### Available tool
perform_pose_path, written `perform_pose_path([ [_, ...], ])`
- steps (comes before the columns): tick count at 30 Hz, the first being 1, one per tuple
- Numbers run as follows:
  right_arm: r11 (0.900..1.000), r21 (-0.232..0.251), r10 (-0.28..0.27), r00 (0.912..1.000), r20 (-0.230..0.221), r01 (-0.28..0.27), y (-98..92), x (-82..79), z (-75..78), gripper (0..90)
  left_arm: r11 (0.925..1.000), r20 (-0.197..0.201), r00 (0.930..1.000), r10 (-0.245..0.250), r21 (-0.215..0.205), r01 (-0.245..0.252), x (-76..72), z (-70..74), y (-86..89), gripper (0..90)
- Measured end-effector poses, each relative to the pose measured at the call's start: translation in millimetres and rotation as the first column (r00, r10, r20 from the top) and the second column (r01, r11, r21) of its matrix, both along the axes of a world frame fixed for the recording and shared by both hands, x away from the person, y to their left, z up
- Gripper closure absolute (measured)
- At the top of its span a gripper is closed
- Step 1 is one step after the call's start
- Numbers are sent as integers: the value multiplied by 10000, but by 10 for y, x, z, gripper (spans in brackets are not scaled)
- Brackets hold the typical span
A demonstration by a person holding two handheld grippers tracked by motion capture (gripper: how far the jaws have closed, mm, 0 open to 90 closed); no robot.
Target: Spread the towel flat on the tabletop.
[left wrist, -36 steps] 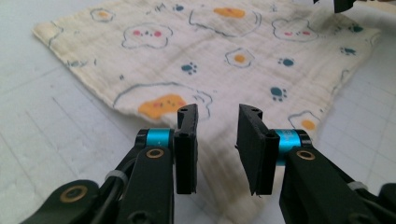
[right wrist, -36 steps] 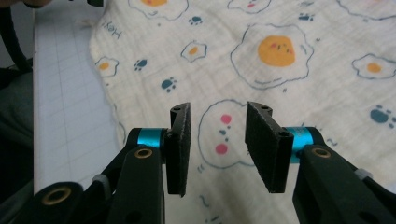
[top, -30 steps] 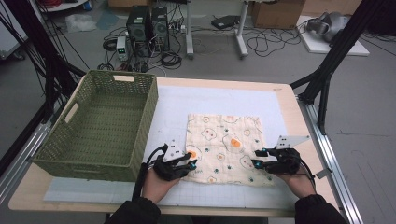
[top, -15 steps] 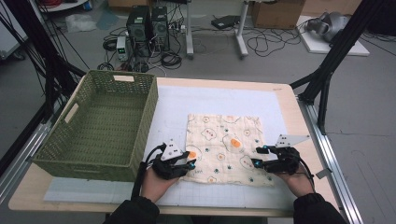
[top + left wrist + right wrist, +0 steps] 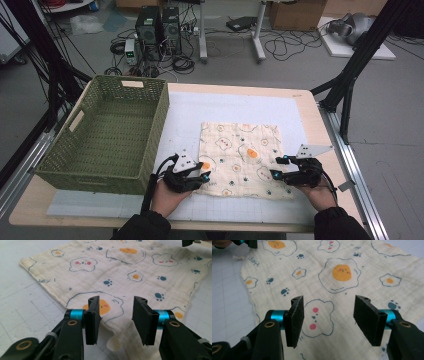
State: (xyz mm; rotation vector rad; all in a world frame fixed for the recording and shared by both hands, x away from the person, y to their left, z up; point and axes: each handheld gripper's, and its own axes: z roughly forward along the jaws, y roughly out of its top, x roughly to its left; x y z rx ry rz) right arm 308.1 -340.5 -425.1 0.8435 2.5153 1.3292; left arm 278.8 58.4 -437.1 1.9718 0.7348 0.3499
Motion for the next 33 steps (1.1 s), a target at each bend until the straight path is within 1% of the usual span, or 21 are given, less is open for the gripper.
perform_pose_path([
  [2, 10000, 14, -11, 10000, 92, 11, -1, -5, 5, 409, 10000, -3, 10000, 2, 7, -2, 2, 0, 1, 572],
  [7, 10000, 37, -66, 10000, 36, 66, -6, -15, 10, 400, 10000, 20, 10000, 13, 8, -13, 1, 2, 2, 571],
  [20, 10000, -33, -68, 9998, 177, 69, -4, -18, 10, 391, 10000, 36, 10000, -13, 10, 13, 3, -2, -4, 564],
  [21, 10000, -34, -89, 9999, 125, 90, -4, -21, 11, 391, 10000, 42, 10000, 0, 24, 0, 3, -2, -6, 564],
  [28, 9999, -69, -92, 9998, 154, 93, -7, -20, 9, 390, 10000, 70, 10000, 0, 42, 0, 4, -1, -6, 560],
  [29, 9999, -63, -108, 9999, 126, 108, -5, -22, 8, 390, 10000, 96, 10000, -27, 96, 26, 4, 2, -2, 560],
  [30, 9999, -71, -87, 9999, 141, 88, -5, -22, 7, 390, 10000, 88, 10000, 0, 23, 0, 2, 1, -7, 560],
  [33, 10000, -64, -48, 9998, 177, 49, -4, -23, 8, 390, 10000, 119, 9999, -31, 89, 30, 2, 4, -6, 560],
])
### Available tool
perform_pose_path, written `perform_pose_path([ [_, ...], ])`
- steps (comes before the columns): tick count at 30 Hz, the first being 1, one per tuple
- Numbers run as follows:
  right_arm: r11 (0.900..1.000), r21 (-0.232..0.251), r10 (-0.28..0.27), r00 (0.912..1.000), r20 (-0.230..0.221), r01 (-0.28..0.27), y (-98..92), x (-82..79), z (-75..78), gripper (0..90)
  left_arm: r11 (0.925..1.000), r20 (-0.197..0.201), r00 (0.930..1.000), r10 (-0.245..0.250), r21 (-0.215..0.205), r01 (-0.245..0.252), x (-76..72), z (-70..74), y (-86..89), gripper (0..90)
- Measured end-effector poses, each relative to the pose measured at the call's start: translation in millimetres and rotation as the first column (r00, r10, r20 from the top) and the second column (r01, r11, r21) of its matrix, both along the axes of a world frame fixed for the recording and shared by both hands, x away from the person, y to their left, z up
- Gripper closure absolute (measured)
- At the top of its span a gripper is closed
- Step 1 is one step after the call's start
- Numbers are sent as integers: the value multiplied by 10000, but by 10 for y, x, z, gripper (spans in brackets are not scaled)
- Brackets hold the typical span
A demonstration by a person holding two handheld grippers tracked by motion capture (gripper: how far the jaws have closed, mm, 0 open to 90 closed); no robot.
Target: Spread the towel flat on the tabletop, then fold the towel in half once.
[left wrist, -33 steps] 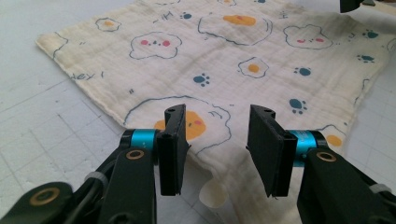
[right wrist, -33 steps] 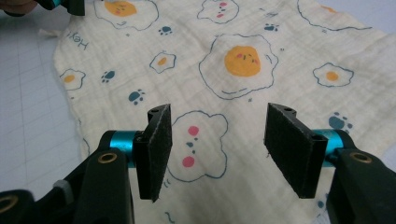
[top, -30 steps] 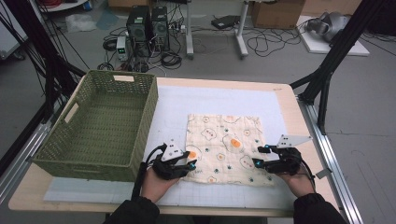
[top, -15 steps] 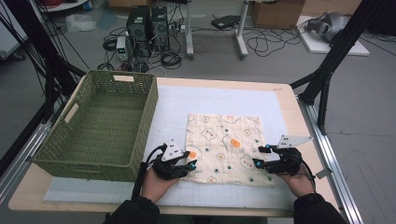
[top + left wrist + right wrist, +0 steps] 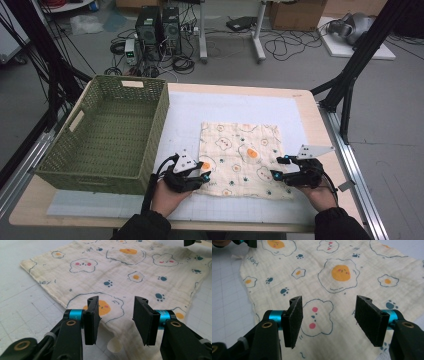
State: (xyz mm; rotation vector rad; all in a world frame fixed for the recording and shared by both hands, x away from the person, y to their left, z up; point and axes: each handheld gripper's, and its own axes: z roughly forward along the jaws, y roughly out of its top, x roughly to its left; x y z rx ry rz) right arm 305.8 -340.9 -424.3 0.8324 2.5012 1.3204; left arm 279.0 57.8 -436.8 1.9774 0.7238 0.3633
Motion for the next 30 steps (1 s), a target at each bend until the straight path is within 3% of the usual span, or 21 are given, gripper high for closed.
perform_pose_path([
  [18, 9999, 101, -87, 10000, -9, 87, -47, 16, 7, 390, 10000, 89, 9999, 66, 45, -66, 6, 33, -11, 559],
  [21, 9997, 192, -151, 9998, -144, 154, -103, 56, 9, 387, 9998, 86, 9998, 176, -107, -175, 16, 64, -27, 562],
  [26, 9994, 145, -314, 9991, -278, 318, -196, 157, 50, 390, 9990, 16, 9996, 290, -336, -289, 193, 204, -157, 579],
  [27, 9994, 145, -314, 9991, -278, 318, -196, 157, 50, 390, 9990, 16, 9996, 290, -336, -289, 193, 204, -157, 582],
  [30, 9989, -96, -467, 9986, -232, 465, -249, 288, 119, 397, 9988, 191, 9987, 462, -187, -459, 372, 302, -266, 592],
])
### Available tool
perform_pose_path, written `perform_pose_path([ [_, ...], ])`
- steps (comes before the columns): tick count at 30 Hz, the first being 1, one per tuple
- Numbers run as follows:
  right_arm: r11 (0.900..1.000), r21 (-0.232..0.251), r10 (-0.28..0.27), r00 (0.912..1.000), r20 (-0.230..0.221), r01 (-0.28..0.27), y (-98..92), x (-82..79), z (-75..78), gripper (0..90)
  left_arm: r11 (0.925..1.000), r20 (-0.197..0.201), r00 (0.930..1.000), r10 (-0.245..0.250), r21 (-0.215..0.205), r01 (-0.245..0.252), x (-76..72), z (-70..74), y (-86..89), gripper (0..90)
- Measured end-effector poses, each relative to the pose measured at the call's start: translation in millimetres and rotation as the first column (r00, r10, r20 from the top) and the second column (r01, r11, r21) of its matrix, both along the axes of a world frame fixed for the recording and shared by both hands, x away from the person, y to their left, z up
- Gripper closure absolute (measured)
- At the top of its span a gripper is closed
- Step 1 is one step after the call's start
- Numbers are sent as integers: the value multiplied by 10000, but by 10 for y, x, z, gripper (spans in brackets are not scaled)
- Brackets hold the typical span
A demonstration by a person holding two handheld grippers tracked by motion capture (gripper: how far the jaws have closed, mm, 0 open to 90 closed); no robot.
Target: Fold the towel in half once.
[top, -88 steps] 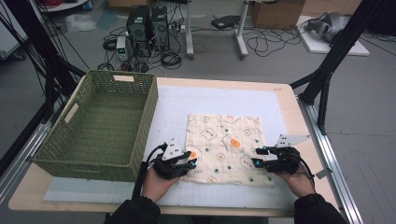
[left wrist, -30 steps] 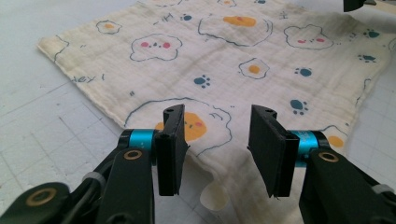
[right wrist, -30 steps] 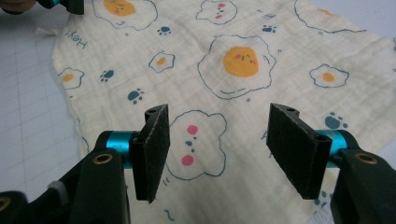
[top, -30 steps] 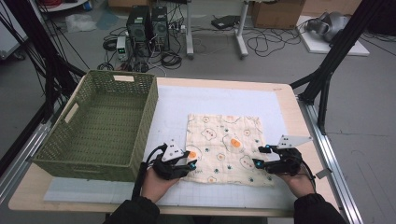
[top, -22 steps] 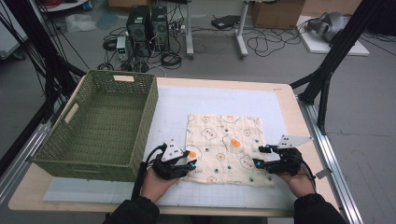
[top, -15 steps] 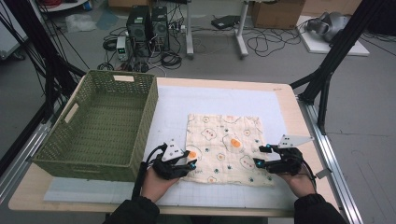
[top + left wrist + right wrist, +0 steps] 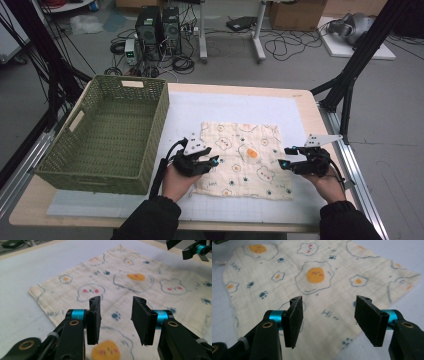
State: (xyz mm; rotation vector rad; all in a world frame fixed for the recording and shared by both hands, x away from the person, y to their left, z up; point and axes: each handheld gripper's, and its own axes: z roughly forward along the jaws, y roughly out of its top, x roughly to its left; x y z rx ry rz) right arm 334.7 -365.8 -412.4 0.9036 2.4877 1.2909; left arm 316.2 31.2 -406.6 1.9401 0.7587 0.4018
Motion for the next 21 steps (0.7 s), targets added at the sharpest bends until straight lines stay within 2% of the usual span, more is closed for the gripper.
perform_pose_path([
  [1, 10000, -27, -60, 10000, -21, 60, -13, 41, 25, 397, 10000, 0, 10000, 0, 0, 0, 0, 0, 0, 597],
  [2, 9999, -77, -91, 10000, -18, 91, -23, 85, 56, 397, 9994, 54, 9995, 310, -136, -309, 96, 19, -36, 604],
  [3, 9998, -133, -138, 9999, -16, 138, -29, 127, 91, 401, 9994, 54, 9995, 310, -136, -309, 96, 19, -36, 608],
  [4, 9998, -140, -163, 9999, 42, 164, -36, 175, 124, 401, 9976, -30, 9981, 607, -321, -608, 203, 16, -50, 617],
  [5, 9997, -156, -195, 9998, 20, 196, -41, 227, 161, 401, 9976, -30, 9981, 607, -321, -608, 203, 16, -50, 623],
  [6, 9995, -225, -216, 9997, 57, 218, -47, 279, 192, 402, 9961, -272, 9961, 836, -261, -843, 326, 14, -79, 627],
  [7, 9992, -297, -269, 9996, 56, 270, -49, 333, 223, 402, 9961, -272, 9961, 836, -261, -843, 326, 14, -79, 628],
  [8, 9987, -393, -314, 9995, 14, 314, -48, 384, 253, 403, 9932, -355, 9932, 1104, -333, -1116, 435, 34, -108, 628],
  [10, 9987, -290, -407, 9991, 138, 411, -52, 474, 293, 408, 9910, -396, 9909, 1290, -297, -1302, 535, 52, -141, 628],
  [11, 9987, -290, -407, 9991, 138, 411, -52, 474, 293, 408, 9910, -396, 9909, 1290, -297, -1302, 535, 52, -141, 629],
  [12, 9980, -260, -576, 9983, 94, 579, -51, 558, 315, 410, 9863, -518, 9862, 1569, -423, -1592, 621, 38, -139, 630],
  [13, 9980, -260, -576, 9983, 94, 579, -51, 558, 315, 410, 9863, -518, 9862, 1569, -423, -1592, 621, 38, -139, 632],
  [14, 9976, -139, -683, 9976, 53, 684, -50, 635, 304, 413, 9828, -677, 9809, 1821, -184, -1837, 699, 4, -139, 632],
  [15, 9976, -139, -683, 9976, 53, 684, -50, 635, 304, 413, 9828, -677, 9809, 1821, -184, -1837, 699, 4, -139, 633],
  [16, 9966, -155, -813, 9967, -81, 812, -42, 698, 261, 413, 9777, -885, 9743, 2072, -165, -2095, 760, -53, -123, 633],
  [17, 9955, -239, -916, 9957, -131, 913, -35, 727, 232, 414, 9777, -885, 9743, 2072, -165, -2095, 760, -53, -123, 633],
  [18, 9947, -298, -994, 9949, -193, 988, -27, 755, 200, 419, 9728, -1079, 9668, 2316, 169, -2311, 816, -129, -116, 633],
  [19, 9937, -369, -1067, 9940, -245, 1058, -17, 783, 164, 422, 9728, -1079, 9668, 2316, 169, -2311, 816, -129, -116, 633],
  [20, 9926, -425, -1148, 9928, -344, 1133, -1, 808, 129, 430, 9664, -1315, 9575, 2567, 493, -2523, 862, -202, -116, 633],
  [21, 9926, -425, -1148, 9928, -344, 1133, -1, 808, 129, 430, 9664, -1315, 9575, 2567, 493, -2523, 862, -202, -116, 633],
])
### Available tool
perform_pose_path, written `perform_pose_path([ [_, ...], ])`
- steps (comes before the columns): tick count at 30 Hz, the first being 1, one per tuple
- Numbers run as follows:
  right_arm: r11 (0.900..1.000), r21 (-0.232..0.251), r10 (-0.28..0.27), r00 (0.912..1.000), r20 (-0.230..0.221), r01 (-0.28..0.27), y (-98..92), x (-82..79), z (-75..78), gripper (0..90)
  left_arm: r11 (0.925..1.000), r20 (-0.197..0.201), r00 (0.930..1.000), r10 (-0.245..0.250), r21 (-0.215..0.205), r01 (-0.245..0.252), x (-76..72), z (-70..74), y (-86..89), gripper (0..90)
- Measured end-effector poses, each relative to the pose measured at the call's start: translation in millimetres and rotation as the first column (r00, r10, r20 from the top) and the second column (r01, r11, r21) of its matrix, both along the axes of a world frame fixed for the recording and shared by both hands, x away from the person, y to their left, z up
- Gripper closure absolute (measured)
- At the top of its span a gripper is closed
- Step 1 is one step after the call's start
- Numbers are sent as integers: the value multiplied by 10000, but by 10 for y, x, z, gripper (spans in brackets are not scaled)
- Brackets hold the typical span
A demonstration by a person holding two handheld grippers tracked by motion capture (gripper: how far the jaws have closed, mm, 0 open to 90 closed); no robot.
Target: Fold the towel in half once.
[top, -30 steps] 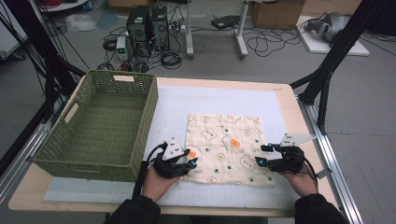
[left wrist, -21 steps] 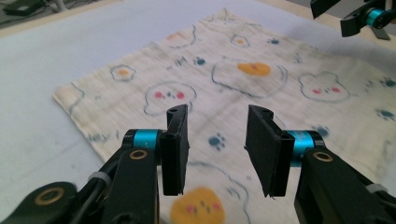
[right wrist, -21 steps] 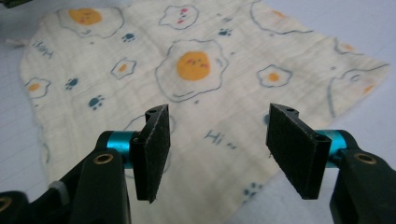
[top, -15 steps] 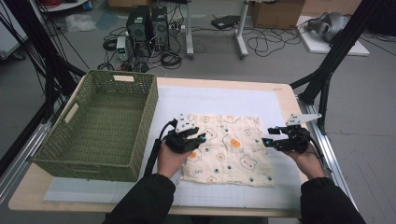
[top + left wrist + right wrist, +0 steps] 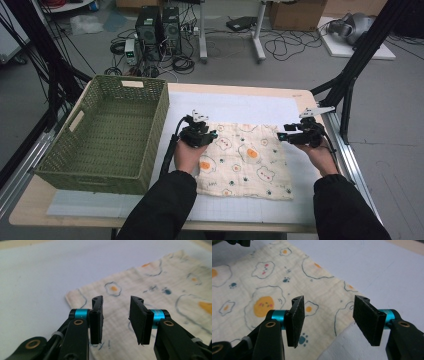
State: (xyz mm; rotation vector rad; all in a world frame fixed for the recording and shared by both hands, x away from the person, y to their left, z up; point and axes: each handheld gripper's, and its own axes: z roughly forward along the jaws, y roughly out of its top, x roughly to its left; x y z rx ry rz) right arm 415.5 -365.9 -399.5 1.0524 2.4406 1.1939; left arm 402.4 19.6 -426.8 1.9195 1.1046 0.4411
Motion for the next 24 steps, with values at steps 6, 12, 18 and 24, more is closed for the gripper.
perform_pose_path([
  [6, 9992, -203, -341, 9984, -452, 332, 65, 135, -228, 502, 9953, -356, 9993, 85, 972, -50, 79, -156, -10, 644],
  [12, 9961, -295, -851, 9947, -582, 835, 36, 186, -345, 510, 9946, -309, 9995, 47, 1040, -14, 95, -186, 0, 668],
  [18, 9942, -506, -975, 9941, -469, 951, 62, 162, -438, 510, 9925, -180, 9998, 59, 1219, -36, 91, -192, -4, 708],
  [24, 9917, -913, -921, 9957, -88, 909, 105, 133, -439, 606, 9913, -88, 10000, 26, 1314, -15, 85, -195, -17, 818],
])
